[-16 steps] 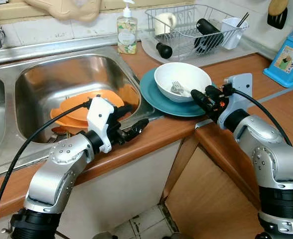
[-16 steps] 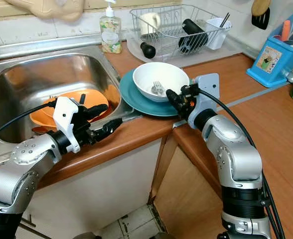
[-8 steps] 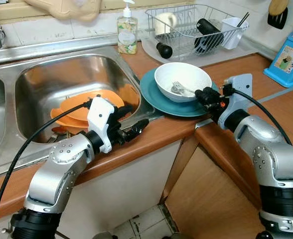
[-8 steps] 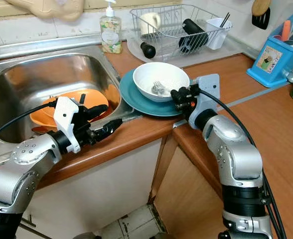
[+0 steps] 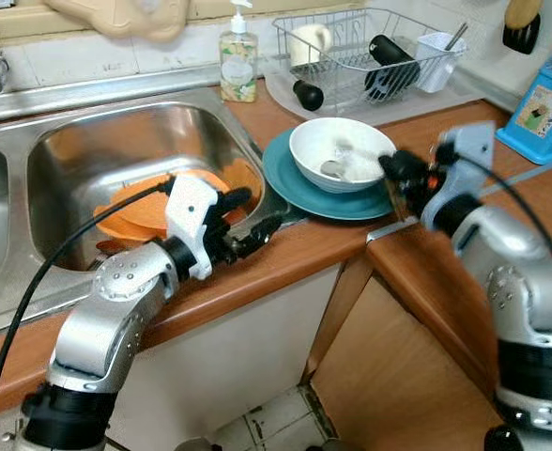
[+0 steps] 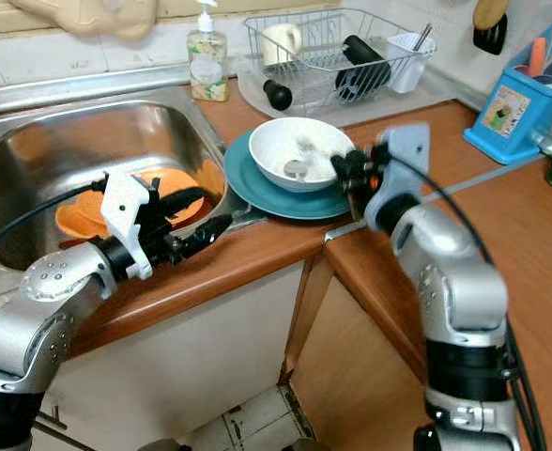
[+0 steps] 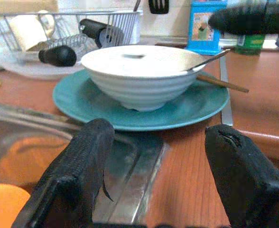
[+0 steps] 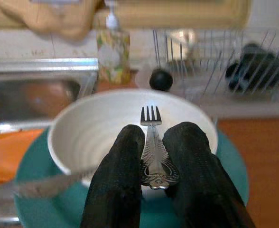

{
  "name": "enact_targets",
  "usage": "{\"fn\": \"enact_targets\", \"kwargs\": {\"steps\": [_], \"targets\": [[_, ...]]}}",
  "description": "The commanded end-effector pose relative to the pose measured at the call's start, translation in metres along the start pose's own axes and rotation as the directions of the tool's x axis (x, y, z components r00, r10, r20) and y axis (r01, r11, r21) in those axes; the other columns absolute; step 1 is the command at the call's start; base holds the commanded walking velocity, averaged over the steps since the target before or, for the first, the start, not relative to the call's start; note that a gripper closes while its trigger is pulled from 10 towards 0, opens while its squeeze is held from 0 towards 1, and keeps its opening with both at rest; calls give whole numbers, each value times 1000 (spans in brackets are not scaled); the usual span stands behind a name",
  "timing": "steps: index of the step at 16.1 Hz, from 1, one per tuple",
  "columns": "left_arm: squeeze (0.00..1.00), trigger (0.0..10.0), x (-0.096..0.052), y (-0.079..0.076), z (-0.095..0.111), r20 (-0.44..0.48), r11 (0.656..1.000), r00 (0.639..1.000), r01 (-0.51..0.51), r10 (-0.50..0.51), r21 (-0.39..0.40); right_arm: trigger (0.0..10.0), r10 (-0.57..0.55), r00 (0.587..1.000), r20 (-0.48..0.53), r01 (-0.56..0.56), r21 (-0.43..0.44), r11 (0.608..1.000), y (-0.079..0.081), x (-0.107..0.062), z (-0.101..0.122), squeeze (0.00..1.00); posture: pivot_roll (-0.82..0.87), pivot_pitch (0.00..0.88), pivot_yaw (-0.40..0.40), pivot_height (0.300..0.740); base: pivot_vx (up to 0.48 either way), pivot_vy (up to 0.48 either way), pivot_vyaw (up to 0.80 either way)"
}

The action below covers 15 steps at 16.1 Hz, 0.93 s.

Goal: Kitchen organization

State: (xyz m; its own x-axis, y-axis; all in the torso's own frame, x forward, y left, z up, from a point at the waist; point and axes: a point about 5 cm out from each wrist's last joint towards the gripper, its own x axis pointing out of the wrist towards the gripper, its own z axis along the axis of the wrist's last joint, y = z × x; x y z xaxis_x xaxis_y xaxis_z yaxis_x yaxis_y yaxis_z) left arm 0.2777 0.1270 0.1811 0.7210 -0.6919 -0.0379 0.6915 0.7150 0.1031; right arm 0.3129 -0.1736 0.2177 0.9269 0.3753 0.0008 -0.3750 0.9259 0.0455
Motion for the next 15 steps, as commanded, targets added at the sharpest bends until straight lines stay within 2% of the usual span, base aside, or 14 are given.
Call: {"fn": "enact_targets", "kwargs": {"steps": [1,2,4,5,8,9,10,11,12,13,14,15], "targets": [[0,10000,4,0,8,2,996,1000,21,-21,87,0,31,998,49,-31,-15,999,2,-1,18,0,-153,0,-4,740,0,0,0],[0,10000,5,0,10,1,993,1000,21,-21,118,0,50,997,61,-49,-19,999,3,-1,22,0,-152,0,-5,740,0,0,0],[0,10000,12,3,23,20,965,1000,15,-21,261,0,129,986,107,-129,-4,992,12,-1,35,0,-150,0,-5,740,0,0,0],[0,10000,17,4,33,51,941,998,5,-24,339,0,185,976,110,-185,-9,983,20,-1,38,0,-145,0,-7,740,0,0,0],[0,10000,25,8,40,60,891,998,-8,-22,454,0,285,955,89,-283,-29,959,36,-2,39,0,-142,0,-5,740,0,0,0],[0,5137,27,10,40,52,872,998,-6,-22,490,0,317,945,79,-315,-36,948,42,-2,38,0,-141,0,-2,740,0,0,0],[0,2627,29,12,41,47,850,999,-10,-18,526,0,353,933,67,-351,-41,936,48,-3,37,0,-141,0,-2,740,0,0,0],[0,2235,31,13,41,48,834,999,-16,-12,552,0,377,924,59,-375,-39,926,53,-4,37,0,-141,0,-2,740,0,0,0],[0,2431,32,14,41,47,824,999,-19,-10,566,0,387,920,56,-385,-38,922,55,-4,37,0,-141,0,-2,740,0,0,0],[0,3216,35,16,40,36,792,999,-19,-3,611,0,415,909,44,-413,-40,910,60,-5,36,0,-141,0,-2,740,0,0,0],[0,5804,36,17,39,32,781,999,-21,1,625,0,424,905,37,-422,-43,905,62,-5,35,0,-141,0,-2,740,0,0,0],[0,5804,36,17,39,32,775,999,-24,5,631,0,428,903,33,-427,-46,903,63,-5,35,0,-141,0,-2,740,0,0,0]]}}
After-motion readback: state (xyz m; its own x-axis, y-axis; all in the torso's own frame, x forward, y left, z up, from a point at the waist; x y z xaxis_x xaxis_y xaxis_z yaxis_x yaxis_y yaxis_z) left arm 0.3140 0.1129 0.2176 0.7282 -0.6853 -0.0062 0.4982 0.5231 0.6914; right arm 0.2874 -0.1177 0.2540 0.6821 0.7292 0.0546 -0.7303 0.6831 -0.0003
